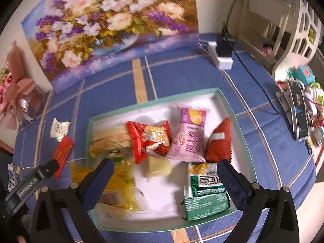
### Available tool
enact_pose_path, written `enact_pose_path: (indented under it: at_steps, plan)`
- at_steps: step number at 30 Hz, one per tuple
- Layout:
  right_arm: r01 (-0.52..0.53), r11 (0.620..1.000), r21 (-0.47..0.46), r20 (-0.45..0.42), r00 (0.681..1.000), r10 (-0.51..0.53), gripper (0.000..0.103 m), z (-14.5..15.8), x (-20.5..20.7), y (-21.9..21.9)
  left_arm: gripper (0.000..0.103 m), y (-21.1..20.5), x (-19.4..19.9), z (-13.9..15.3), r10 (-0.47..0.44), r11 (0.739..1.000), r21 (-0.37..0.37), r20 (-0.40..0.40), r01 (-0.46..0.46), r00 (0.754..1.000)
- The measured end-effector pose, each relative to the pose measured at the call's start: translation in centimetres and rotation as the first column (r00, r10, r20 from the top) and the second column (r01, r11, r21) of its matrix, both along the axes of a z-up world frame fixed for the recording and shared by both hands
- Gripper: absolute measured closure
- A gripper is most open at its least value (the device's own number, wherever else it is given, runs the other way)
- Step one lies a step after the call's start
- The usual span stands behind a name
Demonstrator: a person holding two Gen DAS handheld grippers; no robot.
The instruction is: Organize snacks
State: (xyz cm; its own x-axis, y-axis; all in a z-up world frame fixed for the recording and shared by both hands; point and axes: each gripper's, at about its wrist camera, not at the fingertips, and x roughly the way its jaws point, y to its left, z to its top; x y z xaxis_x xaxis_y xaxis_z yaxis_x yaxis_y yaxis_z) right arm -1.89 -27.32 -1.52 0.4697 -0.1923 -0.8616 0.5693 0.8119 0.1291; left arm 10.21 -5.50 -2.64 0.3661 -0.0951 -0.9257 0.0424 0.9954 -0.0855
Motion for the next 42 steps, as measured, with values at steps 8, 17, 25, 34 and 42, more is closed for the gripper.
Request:
enact_pose_path:
  at_steps: [8,17,25,34,42]
  plan:
    - [-0.134,0.991,-0.027,0.098,0.986,0.136,0.000,2.3,1.2,5.5,0.002,5.8,1.3,1.1,0.098,0.991,0.091,0.052,-0.102,0.994]
    - [-0.306,0.951,-0.047,0.125,0.943,0.309,0.000,2.6,3.3,12.4,0.002,10.4,1.7,1.2,0.167,0.981,0.095,0.051,-0.171,0.985]
    - [-0.341,0.940,-0.030,0.112,0.933,0.342,0.000,1.8,4.9,15.4,0.002,13.0,2.2,0.9,0.194,0.976,0.094,0.033,-0.197,0.980]
    - [-0.386,0.923,0.012,0.099,0.919,0.383,0.000,0.1,6.9,17.7,0.002,14.3,2.8,-0.3,0.209,0.975,0.084,-0.006,-0.208,0.978]
    - [-0.398,0.915,0.068,0.076,0.916,0.393,0.000,-2.3,8.9,18.2,0.002,14.8,4.2,-2.0,0.224,0.972,0.074,-0.044,-0.221,0.974]
